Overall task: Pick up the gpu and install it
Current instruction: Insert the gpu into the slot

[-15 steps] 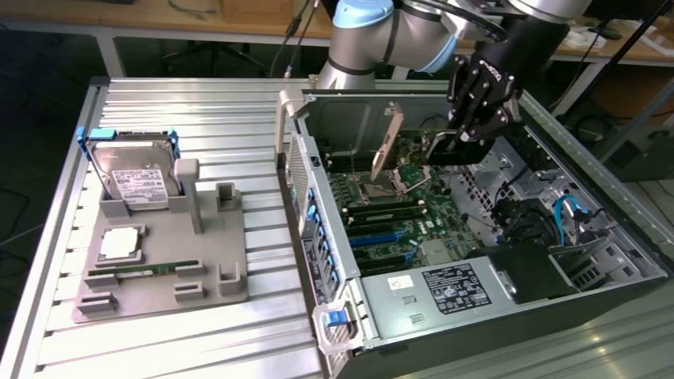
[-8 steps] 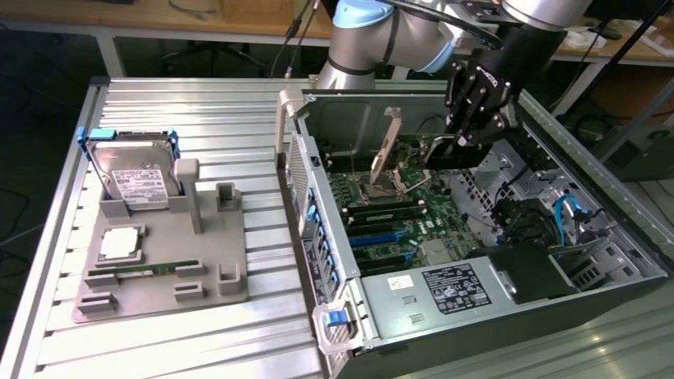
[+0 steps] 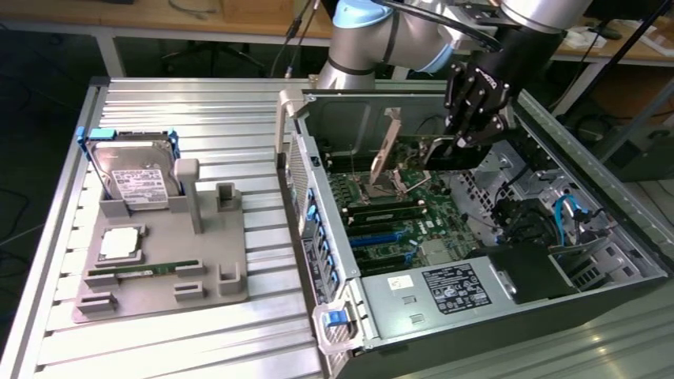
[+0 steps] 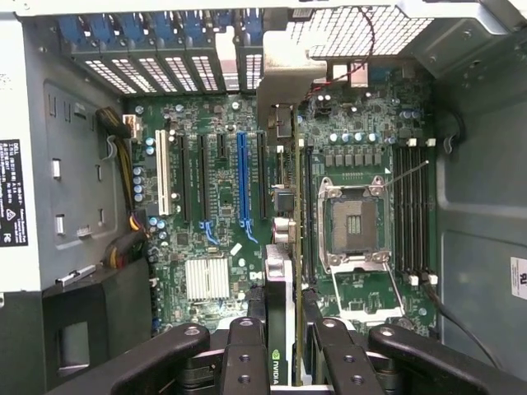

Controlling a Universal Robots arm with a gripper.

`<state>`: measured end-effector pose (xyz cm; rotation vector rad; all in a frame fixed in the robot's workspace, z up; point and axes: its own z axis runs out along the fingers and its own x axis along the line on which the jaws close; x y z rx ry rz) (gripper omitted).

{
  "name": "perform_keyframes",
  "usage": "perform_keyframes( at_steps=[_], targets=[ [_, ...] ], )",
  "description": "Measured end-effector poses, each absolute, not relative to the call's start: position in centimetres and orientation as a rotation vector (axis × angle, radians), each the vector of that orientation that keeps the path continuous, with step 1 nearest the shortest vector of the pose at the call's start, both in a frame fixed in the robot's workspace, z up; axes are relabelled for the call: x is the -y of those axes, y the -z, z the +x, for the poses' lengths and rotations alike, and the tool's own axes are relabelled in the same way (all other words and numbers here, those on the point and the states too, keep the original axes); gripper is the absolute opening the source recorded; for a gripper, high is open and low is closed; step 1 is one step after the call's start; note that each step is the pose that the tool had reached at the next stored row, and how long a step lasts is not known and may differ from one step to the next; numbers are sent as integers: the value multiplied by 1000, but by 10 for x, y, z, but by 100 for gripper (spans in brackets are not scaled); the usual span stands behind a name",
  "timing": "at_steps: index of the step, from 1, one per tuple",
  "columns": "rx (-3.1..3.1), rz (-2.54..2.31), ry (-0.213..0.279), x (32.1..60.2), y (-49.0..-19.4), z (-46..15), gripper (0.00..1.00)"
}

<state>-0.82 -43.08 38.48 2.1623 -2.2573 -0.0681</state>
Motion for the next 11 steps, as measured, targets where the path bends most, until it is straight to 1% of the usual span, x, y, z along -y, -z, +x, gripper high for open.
perform_keyframes(
  at_steps=[11],
  targets=[
    [2257,2162,68,431,-375,-8,27]
  ],
)
